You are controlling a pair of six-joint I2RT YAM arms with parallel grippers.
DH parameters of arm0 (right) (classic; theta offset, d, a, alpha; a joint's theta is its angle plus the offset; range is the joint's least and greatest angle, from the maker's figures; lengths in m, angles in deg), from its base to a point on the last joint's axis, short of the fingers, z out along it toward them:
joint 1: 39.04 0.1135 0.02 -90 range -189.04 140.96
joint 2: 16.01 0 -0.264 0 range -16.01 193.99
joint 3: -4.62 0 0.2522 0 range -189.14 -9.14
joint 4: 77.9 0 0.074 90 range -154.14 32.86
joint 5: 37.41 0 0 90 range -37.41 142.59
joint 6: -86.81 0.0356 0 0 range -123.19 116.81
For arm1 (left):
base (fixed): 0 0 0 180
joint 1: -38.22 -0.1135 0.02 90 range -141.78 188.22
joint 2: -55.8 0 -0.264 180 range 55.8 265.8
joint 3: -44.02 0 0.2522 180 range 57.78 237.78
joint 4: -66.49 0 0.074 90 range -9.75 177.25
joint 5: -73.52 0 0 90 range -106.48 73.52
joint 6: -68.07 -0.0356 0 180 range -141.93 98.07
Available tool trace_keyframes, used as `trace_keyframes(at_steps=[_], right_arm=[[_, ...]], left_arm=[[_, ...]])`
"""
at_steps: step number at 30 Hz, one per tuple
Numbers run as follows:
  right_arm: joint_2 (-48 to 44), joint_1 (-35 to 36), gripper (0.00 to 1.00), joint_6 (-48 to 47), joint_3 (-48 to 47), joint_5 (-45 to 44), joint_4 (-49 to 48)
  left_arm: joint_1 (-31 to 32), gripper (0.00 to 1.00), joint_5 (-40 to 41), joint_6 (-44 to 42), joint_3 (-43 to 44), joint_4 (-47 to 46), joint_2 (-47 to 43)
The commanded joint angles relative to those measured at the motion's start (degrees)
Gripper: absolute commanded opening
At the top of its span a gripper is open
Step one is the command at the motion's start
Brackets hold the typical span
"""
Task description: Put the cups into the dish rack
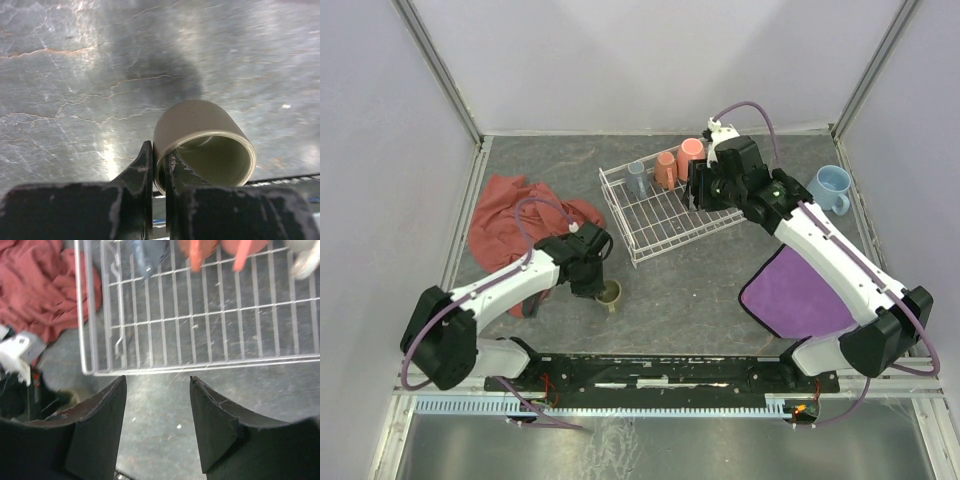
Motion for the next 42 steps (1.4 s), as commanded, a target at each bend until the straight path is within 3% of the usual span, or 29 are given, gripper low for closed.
trace_keyframes(at_steps=[1,8,16,24,33,42], right_arm=[[0.5,-0.8,0.62,5.1,-6.0,13.7,8.4],[-3.4,-6.8,0.64,19.9,2.1,34.4,0.9],[-7.9,-10.7,0.65,44.8,17.0,53.3,-21.4],[-10.2,-10.7,0.65,63.1,27.7,56.2,-42.6],[-9.1,-10.2,0.63,73.6,33.1,54.9,-57.5],[-3.8,-6.6,0.57,80.2,32.5,52.4,-69.0]], left_arm=[[-1.3,0.03,-3.6,3.4,6.9,-0.9,-7.9],[-8.5,0.03,-10.4,8.6,11.0,-7.3,-16.3],[-11.0,0.03,-17.9,17.2,8.9,-23.1,-17.9],[-11.2,0.03,-22.4,28.2,5.4,-41.9,-14.9],[-11.1,0.03,-24.6,33.7,4.9,-51.3,-11.9],[-11.0,0.03,-25.9,35.8,3.9,-53.6,-12.0]])
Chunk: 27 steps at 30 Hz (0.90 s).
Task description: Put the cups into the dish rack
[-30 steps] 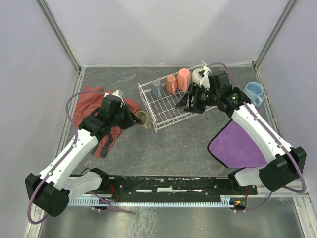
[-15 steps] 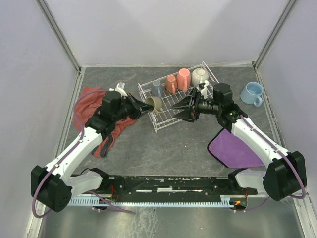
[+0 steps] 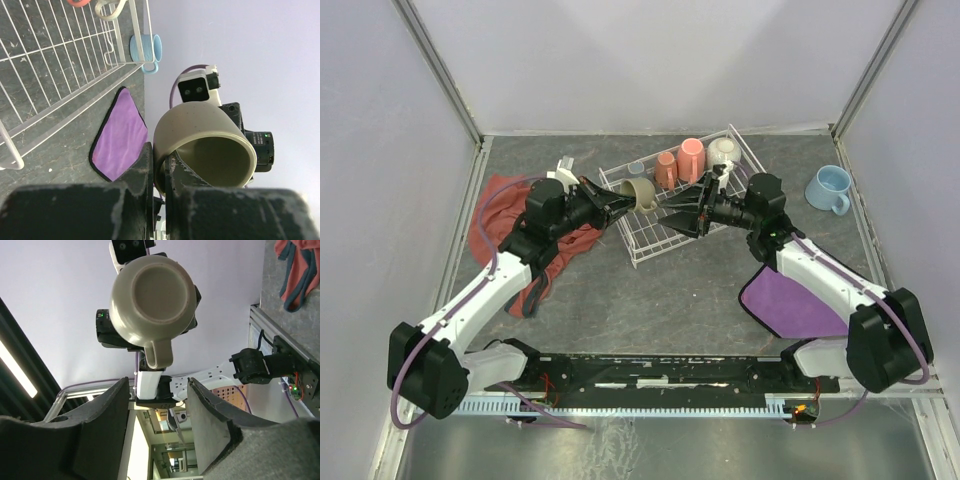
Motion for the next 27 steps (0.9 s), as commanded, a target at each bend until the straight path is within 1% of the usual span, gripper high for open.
trace_keyframes(at_steps=[1,3,7,9,13,20,24,27], right_arm=[[2.8,2.5,0.57,4.2,-1.2,-1.5,-9.7],[4.0,3.7,0.54,5.2,-1.5,-2.4,-11.9],[6.2,4.7,0.42,8.0,-1.6,-4.1,-16.2],[7.1,4.9,0.39,9.1,-1.8,-4.4,-18.1],[8.5,5.2,0.38,10.6,-2.3,-4.9,-20.7],[11.0,6.5,0.37,12.7,-2.8,-6.0,-24.4],[11.8,6.9,0.40,13.6,-3.4,-6.4,-25.7],[12.4,6.9,0.40,14.4,-3.7,-6.7,-27.1]], left_arm=[[0.0,0.03,-2.3,3.2,-0.1,-6.6,-1.2],[-0.1,0.03,-2.5,3.4,-0.2,-7.3,-1.2],[0.0,0.03,-2.9,3.4,-0.2,-8.0,-1.0],[-0.1,0.03,-3.0,3.5,-0.4,-8.1,-1.1],[-0.1,0.03,-3.4,3.6,-0.8,-8.6,-1.0],[0.0,0.03,-4.0,3.7,-0.9,-9.4,-0.5],[0.0,0.03,-4.0,4.1,-1.5,-10.1,-0.4],[-0.1,0.03,-4.1,4.2,-1.6,-10.3,-0.2]])
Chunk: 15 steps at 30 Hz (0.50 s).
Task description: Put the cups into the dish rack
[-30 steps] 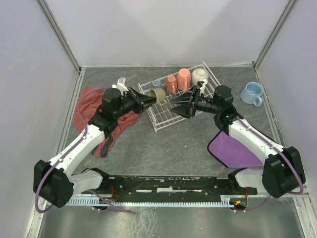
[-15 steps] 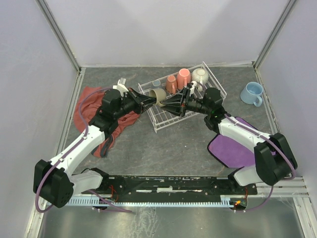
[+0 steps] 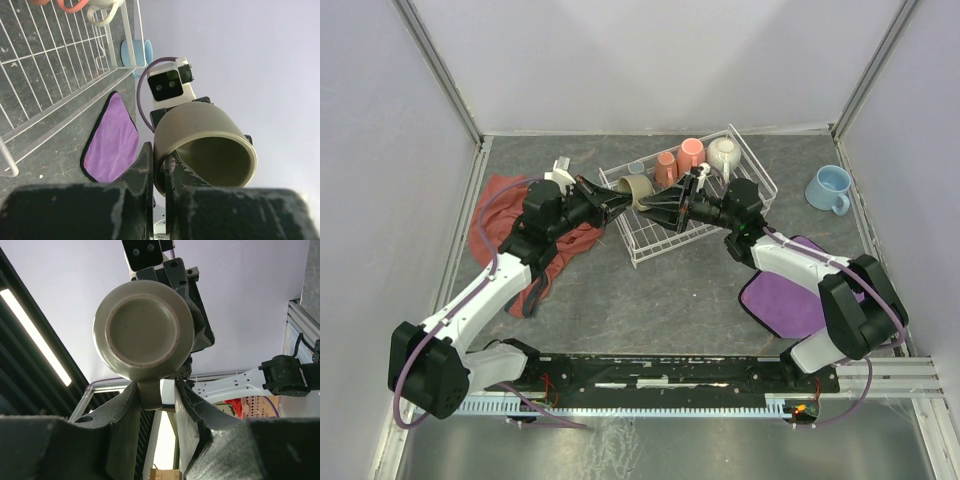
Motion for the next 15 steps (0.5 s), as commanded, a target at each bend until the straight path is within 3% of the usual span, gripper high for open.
trace_keyframes(at_steps=[1,15], right_arm=[[1.0,1.0,0.40,2.2,-3.3,-2.2,-7.2],[2.6,0.9,0.38,5.0,-4.2,-3.5,-12.2]], left_arm=[[0.8,0.03,-3.1,1.8,0.3,-5.9,-0.2],[0.8,0.03,-2.6,2.8,-0.9,-7.3,-0.4]])
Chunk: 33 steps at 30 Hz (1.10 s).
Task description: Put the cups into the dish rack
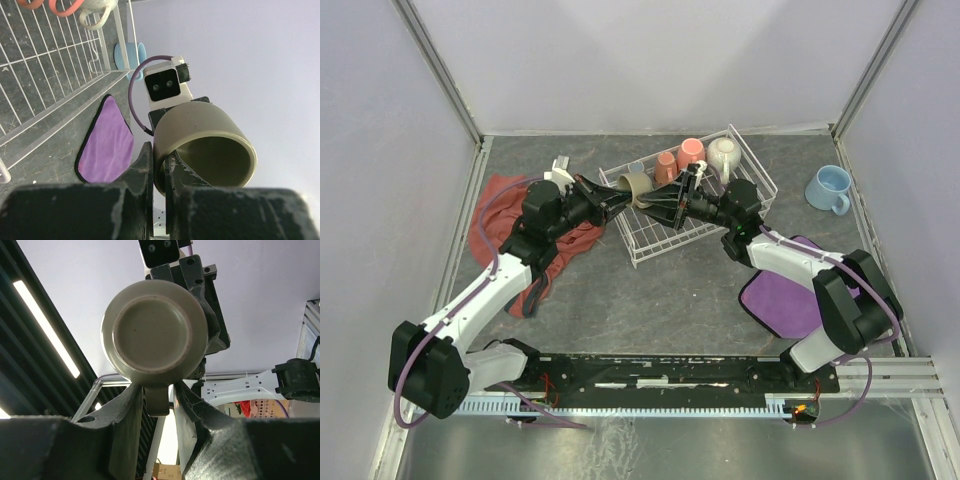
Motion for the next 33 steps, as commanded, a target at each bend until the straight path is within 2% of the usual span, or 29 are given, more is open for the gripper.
trace_keyframes(at_steps=[1,3,5,11,13,16,20,25,30,33], right_arm=[[0.2,0.4,0.38,1.3,-3.4,-3.0,-5.9],[0.4,0.3,0.38,1.2,-3.6,-2.7,-5.7],[0.5,0.3,0.33,1.2,-3.7,-2.7,-5.6],[0.2,0.3,0.02,-0.4,-3.4,-2.2,-3.8],[-0.5,0.2,0.01,-4.3,-4.2,-1.0,0.1],[-2.1,-0.3,0.01,-15.8,-8.4,1.6,14.5],[-2.9,-1.0,0.01,-36.7,-17.5,2.1,41.3],[-0.3,-1.5,0.01,-57.6,-28.1,-1.2,64.0],[5.3,-1.5,0.01,-79.7,-39.6,-7.2,85.5],[7.7,-1.5,0.01,-90.5,-43.7,-12.1,93.5]], left_arm=[[1.0,0.03,-2.8,1.8,-0.3,-4.2,-0.6],[0.9,0.03,-2.7,1.9,-0.5,-4.2,-0.7],[0.9,0.03,-2.6,2.0,-0.7,-4.3,-0.9],[0.9,0.03,-1.8,1.6,0.0,-3.7,-1.2],[0.8,0.14,-0.9,0.3,1.2,-0.6,-1.6],[0.3,0.41,1.5,-4.6,4.2,6.9,-2.6],[-0.9,0.59,6.8,-11.5,8.6,21.2,-4.3],[-4.3,0.63,11.7,-13.2,8.6,31.8,-7.7],[-7.4,0.64,9.9,-13.1,5.8,32.7,-10.1],[-8.1,0.64,9.1,-13.6,5.4,32.8,-10.5]])
